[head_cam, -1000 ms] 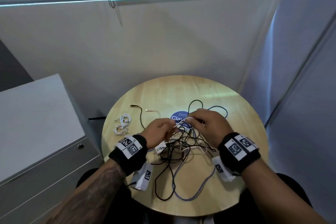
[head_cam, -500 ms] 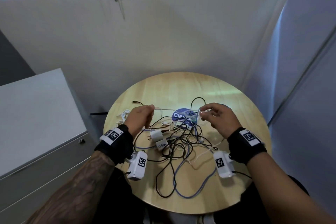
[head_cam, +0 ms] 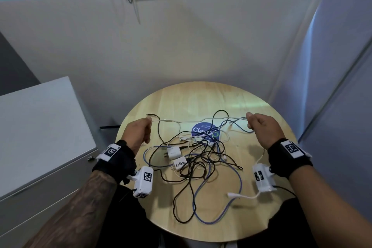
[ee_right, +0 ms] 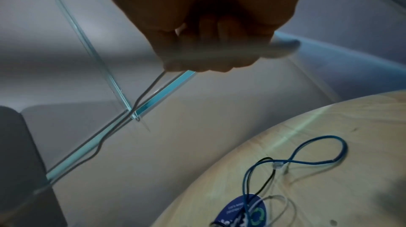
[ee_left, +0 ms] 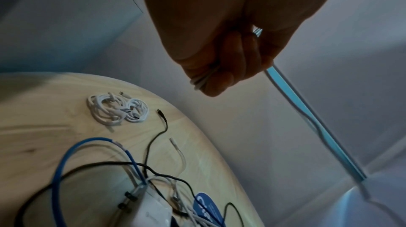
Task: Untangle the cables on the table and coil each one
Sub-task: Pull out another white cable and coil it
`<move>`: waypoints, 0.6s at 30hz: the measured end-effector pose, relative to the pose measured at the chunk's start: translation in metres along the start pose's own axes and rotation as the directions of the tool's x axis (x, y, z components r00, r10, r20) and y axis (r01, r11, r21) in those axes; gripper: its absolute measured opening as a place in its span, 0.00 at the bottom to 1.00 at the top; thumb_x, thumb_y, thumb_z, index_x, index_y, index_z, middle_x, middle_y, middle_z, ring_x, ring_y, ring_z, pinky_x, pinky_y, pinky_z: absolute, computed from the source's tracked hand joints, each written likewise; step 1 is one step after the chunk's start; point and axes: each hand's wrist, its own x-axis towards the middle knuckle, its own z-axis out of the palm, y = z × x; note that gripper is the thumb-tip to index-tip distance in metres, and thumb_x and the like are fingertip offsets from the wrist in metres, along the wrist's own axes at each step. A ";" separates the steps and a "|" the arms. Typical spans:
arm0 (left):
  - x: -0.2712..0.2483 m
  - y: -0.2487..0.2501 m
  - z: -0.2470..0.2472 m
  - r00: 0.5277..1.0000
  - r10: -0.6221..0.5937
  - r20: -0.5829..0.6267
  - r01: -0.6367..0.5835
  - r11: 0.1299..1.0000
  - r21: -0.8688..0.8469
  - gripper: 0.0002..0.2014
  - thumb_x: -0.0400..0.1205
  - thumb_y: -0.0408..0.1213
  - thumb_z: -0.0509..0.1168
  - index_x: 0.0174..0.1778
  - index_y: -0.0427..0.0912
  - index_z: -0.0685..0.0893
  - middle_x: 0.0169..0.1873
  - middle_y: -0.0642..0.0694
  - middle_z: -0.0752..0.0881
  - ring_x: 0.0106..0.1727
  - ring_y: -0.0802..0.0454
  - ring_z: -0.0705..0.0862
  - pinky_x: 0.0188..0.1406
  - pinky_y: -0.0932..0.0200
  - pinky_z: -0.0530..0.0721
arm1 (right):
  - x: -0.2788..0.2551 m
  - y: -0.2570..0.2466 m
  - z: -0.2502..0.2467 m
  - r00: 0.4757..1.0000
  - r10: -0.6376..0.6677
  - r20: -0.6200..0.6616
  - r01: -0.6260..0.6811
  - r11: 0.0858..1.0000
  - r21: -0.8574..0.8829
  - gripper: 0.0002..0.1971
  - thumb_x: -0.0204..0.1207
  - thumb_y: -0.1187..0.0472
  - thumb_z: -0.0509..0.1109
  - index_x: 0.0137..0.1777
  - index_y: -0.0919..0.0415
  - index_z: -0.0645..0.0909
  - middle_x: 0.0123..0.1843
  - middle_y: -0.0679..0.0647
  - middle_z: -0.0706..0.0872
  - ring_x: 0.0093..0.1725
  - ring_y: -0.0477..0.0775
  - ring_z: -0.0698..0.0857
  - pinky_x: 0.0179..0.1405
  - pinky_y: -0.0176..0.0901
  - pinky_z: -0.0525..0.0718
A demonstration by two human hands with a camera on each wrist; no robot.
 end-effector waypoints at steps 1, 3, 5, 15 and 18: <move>-0.001 0.003 0.002 1.000 -0.005 0.027 0.005 1.000 -0.008 0.17 0.84 0.37 0.60 0.28 0.42 0.71 0.19 0.51 0.65 0.23 0.50 0.61 0.27 0.56 0.64 | 0.001 0.002 0.002 1.000 -0.001 0.011 0.001 0.999 -0.040 0.24 0.87 0.48 0.58 0.29 0.57 0.73 0.26 0.48 0.73 0.29 0.52 0.72 0.33 0.45 0.68; -0.006 0.009 0.010 0.996 0.004 0.085 -0.005 1.000 0.007 0.16 0.84 0.37 0.60 0.29 0.42 0.71 0.19 0.49 0.66 0.24 0.50 0.61 0.26 0.56 0.64 | 0.001 0.004 0.007 0.996 0.013 0.087 0.003 0.984 -0.179 0.24 0.86 0.46 0.58 0.29 0.56 0.76 0.27 0.47 0.78 0.32 0.55 0.77 0.36 0.46 0.73; -0.012 0.015 0.019 0.987 0.041 0.153 -0.050 0.997 0.051 0.17 0.84 0.37 0.61 0.28 0.41 0.72 0.21 0.45 0.67 0.22 0.50 0.64 0.26 0.56 0.66 | 0.000 0.006 0.015 0.982 0.037 0.185 0.041 0.915 -0.402 0.21 0.84 0.43 0.59 0.35 0.53 0.81 0.35 0.47 0.84 0.39 0.56 0.83 0.40 0.46 0.79; -0.038 0.039 0.069 0.916 0.068 0.395 -0.080 0.997 0.015 0.18 0.87 0.40 0.59 0.29 0.42 0.72 0.23 0.48 0.63 0.26 0.49 0.61 0.26 0.58 0.67 | -0.045 -0.075 0.065 0.816 -0.237 0.528 0.033 0.930 0.367 0.16 0.84 0.46 0.64 0.59 0.56 0.84 0.48 0.49 0.91 0.50 0.47 0.89 0.61 0.50 0.82; -0.037 0.041 0.066 0.920 0.067 0.385 -0.087 0.996 0.035 0.18 0.87 0.42 0.59 0.30 0.42 0.74 0.24 0.46 0.64 0.27 0.48 0.62 0.27 0.57 0.68 | -0.041 -0.086 0.059 0.863 -0.216 0.457 -0.060 0.854 0.516 0.11 0.86 0.57 0.63 0.48 0.61 0.83 0.25 0.48 0.77 0.23 0.51 0.76 0.41 0.59 0.88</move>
